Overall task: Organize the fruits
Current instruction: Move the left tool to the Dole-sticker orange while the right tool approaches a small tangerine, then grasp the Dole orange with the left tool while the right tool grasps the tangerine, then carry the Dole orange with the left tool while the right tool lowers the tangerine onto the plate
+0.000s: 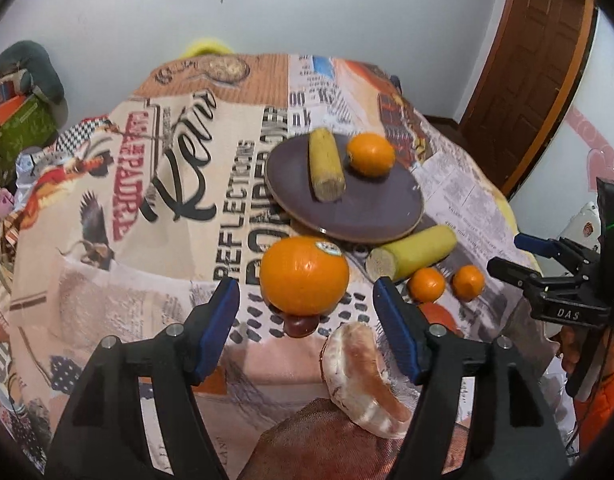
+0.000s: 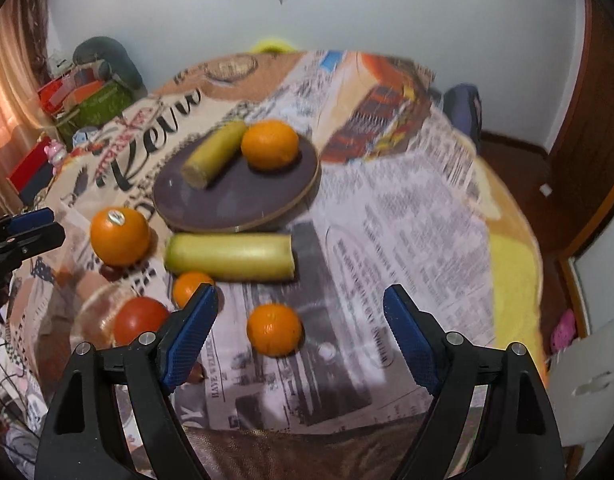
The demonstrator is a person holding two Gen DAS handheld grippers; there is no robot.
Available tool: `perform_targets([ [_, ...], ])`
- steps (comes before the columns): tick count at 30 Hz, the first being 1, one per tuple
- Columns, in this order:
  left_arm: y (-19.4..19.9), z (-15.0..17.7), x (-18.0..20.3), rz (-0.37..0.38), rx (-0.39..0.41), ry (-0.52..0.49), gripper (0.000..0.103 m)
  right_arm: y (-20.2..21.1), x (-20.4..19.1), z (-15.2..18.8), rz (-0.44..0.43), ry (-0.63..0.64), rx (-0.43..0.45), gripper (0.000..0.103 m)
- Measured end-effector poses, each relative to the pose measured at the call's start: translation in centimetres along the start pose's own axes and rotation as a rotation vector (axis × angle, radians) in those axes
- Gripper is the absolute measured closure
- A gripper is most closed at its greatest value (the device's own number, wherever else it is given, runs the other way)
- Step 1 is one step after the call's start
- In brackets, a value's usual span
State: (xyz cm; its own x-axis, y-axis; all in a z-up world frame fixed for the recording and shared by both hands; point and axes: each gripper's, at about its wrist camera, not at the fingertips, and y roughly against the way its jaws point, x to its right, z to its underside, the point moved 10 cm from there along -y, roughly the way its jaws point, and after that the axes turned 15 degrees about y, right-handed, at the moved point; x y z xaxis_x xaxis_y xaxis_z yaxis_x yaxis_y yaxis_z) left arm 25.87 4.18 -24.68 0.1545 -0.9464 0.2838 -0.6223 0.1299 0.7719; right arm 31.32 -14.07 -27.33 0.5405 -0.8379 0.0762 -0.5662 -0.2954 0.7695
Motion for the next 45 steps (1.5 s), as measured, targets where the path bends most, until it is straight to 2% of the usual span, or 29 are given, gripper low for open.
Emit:
perform_targets([
  [8,-3.6,0.5,-0.7,-0.007,-0.07,0.046,0.034,-2.6,-1.7,2.1,-0.094,-0.001,-0.072,0.044],
  [11,-4.5,0.5,-0.6,-0.005,-0.085,0.047,0.034,-3.3,-2.0,2.7,-0.122,-0.01,-0.094,0.055],
  [16,-5.9,0.4,-0.2,-0.01,-0.106,0.038,0.033,-3.3,-2.0,2.8,-0.154,-0.02,-0.083,0.068],
  [23,-7.1,-0.2,-0.3,0.004,-0.107,0.062,0.033,-2.4,-1.2,1.8,-0.133,-0.042,-0.039,0.068],
  [31,-6.6,-0.4,-0.3,0.007,-0.093,0.065,0.034,-1.8,-0.8,0.4,-0.117,-0.039,-0.006,0.068],
  [37,-4.4,-1.7,0.1,0.023,-0.036,0.064,0.034,-0.8,-0.7,-1.2,-0.102,-0.022,0.033,0.068],
  [45,-1.2,-5.4,1.5,0.062,0.071,0.067,0.034,0.7,-0.3,-4.9,-0.072,0.012,0.115,0.068],
])
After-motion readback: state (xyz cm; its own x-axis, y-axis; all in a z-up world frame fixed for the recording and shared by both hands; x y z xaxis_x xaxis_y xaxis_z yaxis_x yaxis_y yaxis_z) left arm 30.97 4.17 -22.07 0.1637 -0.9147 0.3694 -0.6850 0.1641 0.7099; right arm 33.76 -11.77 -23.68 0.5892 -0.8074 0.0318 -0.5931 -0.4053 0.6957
